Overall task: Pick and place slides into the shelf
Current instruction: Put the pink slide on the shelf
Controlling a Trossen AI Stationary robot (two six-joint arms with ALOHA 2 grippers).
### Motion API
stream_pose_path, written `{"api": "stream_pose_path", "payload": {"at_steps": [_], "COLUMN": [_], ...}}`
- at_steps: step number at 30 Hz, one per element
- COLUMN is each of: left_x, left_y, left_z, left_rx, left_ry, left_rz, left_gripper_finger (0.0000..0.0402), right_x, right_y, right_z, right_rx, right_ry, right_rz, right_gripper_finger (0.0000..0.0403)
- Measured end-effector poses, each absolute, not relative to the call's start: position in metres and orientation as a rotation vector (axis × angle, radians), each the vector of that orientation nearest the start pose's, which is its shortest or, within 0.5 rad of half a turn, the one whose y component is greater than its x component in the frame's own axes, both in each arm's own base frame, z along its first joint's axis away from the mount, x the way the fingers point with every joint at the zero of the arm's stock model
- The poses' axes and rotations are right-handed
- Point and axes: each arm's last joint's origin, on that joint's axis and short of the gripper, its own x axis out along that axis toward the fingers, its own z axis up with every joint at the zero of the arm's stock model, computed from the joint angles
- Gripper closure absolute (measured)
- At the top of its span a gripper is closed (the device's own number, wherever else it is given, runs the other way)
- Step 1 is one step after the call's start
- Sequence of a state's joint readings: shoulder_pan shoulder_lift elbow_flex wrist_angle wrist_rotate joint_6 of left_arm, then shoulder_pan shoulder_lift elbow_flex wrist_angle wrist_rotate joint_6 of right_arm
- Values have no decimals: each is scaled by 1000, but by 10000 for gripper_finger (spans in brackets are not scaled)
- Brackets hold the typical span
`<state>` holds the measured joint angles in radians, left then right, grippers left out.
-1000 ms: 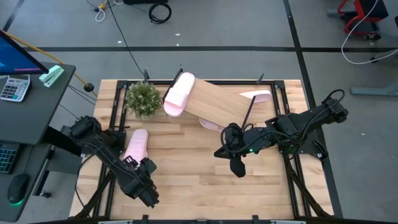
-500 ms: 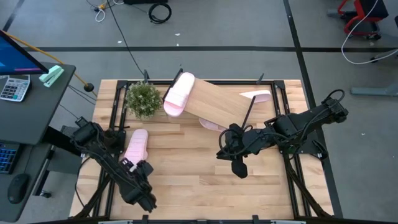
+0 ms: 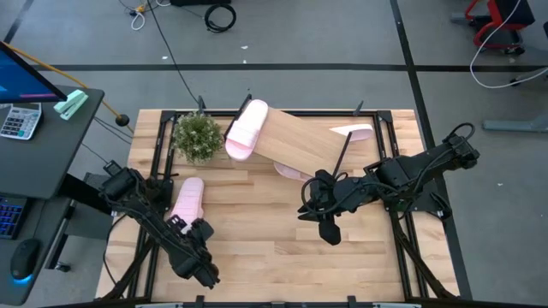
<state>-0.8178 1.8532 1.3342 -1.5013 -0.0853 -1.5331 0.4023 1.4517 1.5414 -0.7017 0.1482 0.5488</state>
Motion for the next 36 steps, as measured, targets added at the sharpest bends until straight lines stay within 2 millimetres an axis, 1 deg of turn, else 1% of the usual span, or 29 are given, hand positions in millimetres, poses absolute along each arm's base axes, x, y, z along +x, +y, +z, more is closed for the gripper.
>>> {"api": "stream_pose_path", "payload": {"at_steps": [4, 7, 13, 20, 27, 32, 36], "left_x": [207, 208, 202, 192, 184, 174, 165], "left_y": [-217, -218, -228, -234, -244, -249, -255], "left_z": [195, 191, 180, 170, 155, 146, 142], "left_rx": [-195, -197, -163, -38, 54, 159, 230], "left_ry": [1580, 1593, 1640, 1637, 1627, 1605, 1561], "left_rz": [859, 863, 866, 919, 942, 986, 956], "left_gripper_finger": [80, 79, 84, 88, 88, 88, 90], "right_x": [284, 284, 284, 284, 284, 284, 284], "right_y": [116, 116, 116, 116, 116, 116, 116], "right_z": [392, 392, 392, 392, 392, 392, 392], "right_rx": [363, 364, 364, 363, 364, 364, 364], "right_ry": [638, 638, 639, 639, 639, 639, 639], "right_rz": [77, 77, 77, 77, 77, 76, 76], "right_gripper_finger": [309, 309, 308, 310, 311, 313, 313]}}
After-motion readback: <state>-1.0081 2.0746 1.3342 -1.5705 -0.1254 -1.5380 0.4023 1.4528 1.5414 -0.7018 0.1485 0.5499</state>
